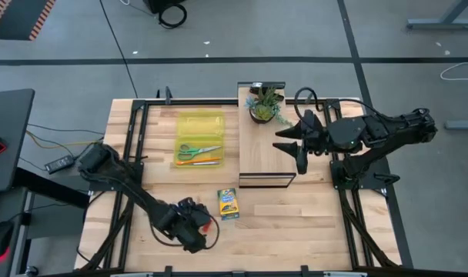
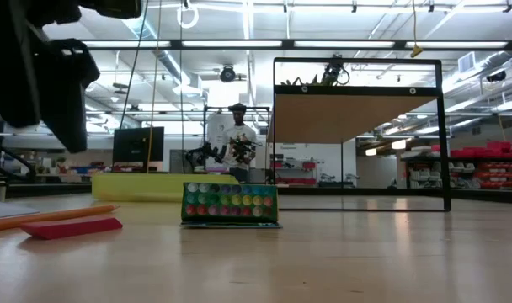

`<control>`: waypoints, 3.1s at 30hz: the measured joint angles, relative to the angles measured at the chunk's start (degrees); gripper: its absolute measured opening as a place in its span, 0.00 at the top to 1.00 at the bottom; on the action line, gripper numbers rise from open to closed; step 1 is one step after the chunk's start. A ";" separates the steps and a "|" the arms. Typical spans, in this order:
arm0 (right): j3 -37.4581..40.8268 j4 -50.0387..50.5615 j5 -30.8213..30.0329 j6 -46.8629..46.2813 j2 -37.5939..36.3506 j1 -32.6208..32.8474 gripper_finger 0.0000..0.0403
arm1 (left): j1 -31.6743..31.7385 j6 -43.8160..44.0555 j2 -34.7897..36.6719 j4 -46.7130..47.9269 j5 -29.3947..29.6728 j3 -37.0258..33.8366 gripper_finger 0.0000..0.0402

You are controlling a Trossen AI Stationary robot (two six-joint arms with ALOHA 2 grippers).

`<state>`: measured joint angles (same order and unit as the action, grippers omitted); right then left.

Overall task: Pack school essentials
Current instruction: Put the red eraser into the yellow supply box

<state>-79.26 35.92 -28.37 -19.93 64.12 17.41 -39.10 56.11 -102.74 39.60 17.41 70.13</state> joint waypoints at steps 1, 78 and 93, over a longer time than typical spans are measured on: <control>0.00 -0.01 0.02 1.04 0.00 0.53 0.55 | -0.01 0.14 -1.22 1.00 -0.03 1.18 0.00; -0.04 -3.13 -3.11 6.70 0.00 4.02 0.55 | 2.59 22.87 -6.34 7.47 -2.59 4.10 0.89; -0.04 -3.75 -4.64 7.02 0.00 4.02 0.55 | 5.21 7.94 1.96 15.79 1.26 4.15 0.89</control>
<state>-79.31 32.17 -33.01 -12.91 64.12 21.43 -33.88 64.06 -100.78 55.39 18.67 74.28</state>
